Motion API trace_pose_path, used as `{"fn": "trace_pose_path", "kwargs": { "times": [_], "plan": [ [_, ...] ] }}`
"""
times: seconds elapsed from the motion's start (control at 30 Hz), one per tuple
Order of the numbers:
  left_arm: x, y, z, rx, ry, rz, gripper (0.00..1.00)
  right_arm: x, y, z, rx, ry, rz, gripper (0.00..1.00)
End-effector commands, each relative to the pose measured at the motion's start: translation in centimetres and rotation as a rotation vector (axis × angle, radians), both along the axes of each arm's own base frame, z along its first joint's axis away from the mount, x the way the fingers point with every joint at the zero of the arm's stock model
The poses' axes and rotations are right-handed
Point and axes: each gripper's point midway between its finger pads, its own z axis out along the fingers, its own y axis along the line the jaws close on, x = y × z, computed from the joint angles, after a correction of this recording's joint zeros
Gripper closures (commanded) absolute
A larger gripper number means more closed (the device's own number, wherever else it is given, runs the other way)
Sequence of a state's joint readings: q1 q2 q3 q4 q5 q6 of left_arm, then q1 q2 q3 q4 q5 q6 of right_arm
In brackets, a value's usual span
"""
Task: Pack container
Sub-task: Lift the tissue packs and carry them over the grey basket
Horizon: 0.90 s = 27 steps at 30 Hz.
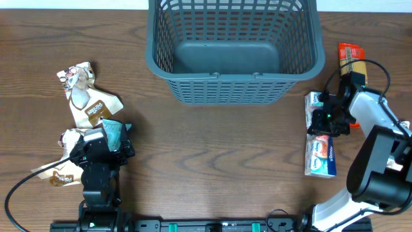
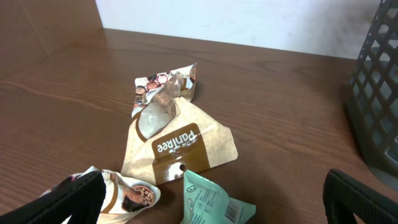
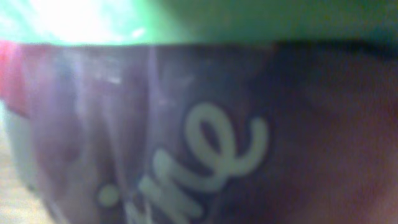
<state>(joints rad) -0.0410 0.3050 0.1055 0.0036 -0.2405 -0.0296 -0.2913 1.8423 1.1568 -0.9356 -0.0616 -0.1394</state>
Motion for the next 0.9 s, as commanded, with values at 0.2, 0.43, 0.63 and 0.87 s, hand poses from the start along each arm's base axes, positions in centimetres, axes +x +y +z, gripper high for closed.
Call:
{"fn": "trace_pose_path", "kwargs": {
  "times": [0.2,0.43,0.63,0.87],
  "plan": [
    [0.1,0.3,1.3,-0.007,-0.03,0.02,0.01,10.7,-1.8,18.3,-0.023,-0.429,-0.12,0.99],
    [0.1,0.3,1.3,-0.007,-0.029,0.02,0.01,13.1,0.2,32.4,-0.021,-0.762,-0.005,0.99],
    [0.1,0.3,1.3,-0.007,-0.029,0.02,0.01,13.6,5.0,41.7,-0.068,-1.026,0.194,0.99],
    [0.0,0.3,1.2,-0.007,-0.026,0.019,0.01,12.1,17.9,45.9,-0.16,-1.251,1.002,0.99]
  ]
}}
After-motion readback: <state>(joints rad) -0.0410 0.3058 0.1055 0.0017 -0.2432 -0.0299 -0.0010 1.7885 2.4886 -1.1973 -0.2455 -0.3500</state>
